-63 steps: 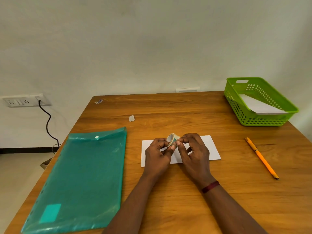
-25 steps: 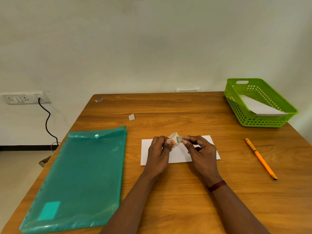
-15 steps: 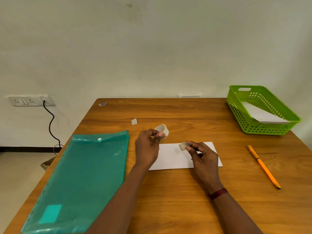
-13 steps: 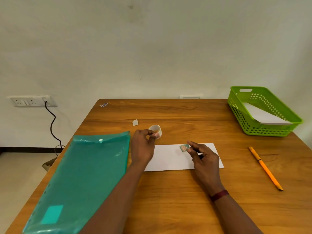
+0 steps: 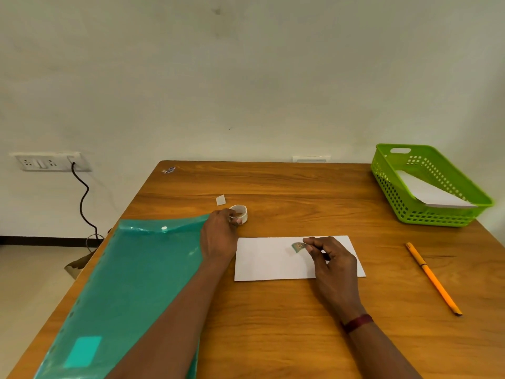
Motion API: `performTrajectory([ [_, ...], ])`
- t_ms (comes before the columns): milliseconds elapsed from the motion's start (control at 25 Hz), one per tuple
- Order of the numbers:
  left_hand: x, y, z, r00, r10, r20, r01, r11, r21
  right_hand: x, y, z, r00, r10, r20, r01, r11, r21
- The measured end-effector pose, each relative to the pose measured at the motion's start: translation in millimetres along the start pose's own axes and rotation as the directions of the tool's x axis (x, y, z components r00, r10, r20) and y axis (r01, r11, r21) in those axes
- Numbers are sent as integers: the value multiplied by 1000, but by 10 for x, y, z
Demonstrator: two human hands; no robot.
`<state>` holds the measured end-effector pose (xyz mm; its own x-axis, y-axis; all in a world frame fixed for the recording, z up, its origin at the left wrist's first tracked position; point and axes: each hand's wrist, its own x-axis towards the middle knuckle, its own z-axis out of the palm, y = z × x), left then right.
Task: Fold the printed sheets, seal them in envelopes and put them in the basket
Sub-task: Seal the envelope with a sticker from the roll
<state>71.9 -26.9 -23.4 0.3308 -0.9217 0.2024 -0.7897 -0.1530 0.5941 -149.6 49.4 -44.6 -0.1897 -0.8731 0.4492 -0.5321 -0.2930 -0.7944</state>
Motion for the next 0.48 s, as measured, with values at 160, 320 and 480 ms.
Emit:
performTrajectory([
  [160,-232,111,-14,996,64,-56,-65,998,-24,19,32,12,999,-37,-31,37,999,-6],
  [320,-570,348,54,968,250,27,-248,968,-43,43,38,-55,996,-72,-50,70,997,-35],
  [480,-848,612,195,854,493,167,-487,870,-76,221,218,-389,999,-35,31,39,992,-122],
])
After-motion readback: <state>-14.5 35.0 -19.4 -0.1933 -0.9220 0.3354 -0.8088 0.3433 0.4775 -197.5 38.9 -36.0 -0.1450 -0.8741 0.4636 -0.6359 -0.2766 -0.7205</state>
